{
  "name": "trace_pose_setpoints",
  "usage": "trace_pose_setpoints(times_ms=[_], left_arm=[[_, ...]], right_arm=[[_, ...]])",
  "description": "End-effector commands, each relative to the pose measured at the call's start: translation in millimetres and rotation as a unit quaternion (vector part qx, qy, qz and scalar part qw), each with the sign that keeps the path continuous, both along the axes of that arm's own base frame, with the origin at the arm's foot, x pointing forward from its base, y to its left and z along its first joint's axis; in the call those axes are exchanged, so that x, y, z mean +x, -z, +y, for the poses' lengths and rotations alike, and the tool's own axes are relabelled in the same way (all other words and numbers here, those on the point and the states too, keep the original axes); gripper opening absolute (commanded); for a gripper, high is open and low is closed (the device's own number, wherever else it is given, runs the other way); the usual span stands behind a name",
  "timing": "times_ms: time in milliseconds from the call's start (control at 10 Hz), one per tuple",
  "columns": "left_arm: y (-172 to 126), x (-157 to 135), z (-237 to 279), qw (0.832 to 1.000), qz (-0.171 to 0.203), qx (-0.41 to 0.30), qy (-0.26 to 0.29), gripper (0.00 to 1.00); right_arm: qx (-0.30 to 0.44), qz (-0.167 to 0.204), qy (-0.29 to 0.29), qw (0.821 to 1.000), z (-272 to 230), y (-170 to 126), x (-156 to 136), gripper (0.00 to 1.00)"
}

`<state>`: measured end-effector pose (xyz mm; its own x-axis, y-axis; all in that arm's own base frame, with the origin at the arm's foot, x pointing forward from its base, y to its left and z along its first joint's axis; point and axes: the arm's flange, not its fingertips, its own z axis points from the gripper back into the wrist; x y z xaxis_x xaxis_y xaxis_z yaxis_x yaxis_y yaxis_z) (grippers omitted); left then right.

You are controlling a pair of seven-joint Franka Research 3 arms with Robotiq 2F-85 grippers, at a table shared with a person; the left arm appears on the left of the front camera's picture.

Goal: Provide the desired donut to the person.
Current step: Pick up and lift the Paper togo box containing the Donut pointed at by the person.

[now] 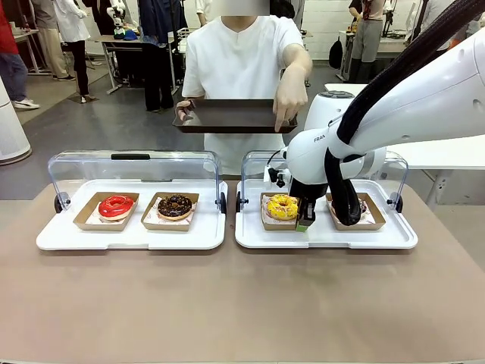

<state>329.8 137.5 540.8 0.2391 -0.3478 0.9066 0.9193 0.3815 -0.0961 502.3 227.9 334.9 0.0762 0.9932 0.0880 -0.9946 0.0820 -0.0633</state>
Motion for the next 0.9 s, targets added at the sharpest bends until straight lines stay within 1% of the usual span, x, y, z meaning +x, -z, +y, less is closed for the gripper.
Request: trace_pose_setpoints(times_ms=[0, 600, 700, 800], left_arm=[[-1.0, 0.5, 1.6, 1.000, -0.011, -0.007, 0.004, 1.00], [-1.0, 0.5, 1.6, 1.000, -0.011, -0.007, 0.004, 1.00], [-1.0, 0.5, 1.6, 1.000, -0.011, -0.007, 0.004, 1.00], [-1.0, 0.5, 1.6, 1.000, -0.011, -0.007, 0.004, 1.00]], right_arm=[[0.021, -0.008, -0.017, 1.000, -3.7, 4.9, -1.5, 0.00], [0.025, -0.007, -0.026, 0.999, -4.2, 4.7, -4.2, 0.00], [0.020, -0.005, -0.035, 0.999, -0.1, 0.1, -8.1, 0.00], [0.015, -0.006, -0.046, 0.999, 6.7, -10.8, -13.5, 0.00]])
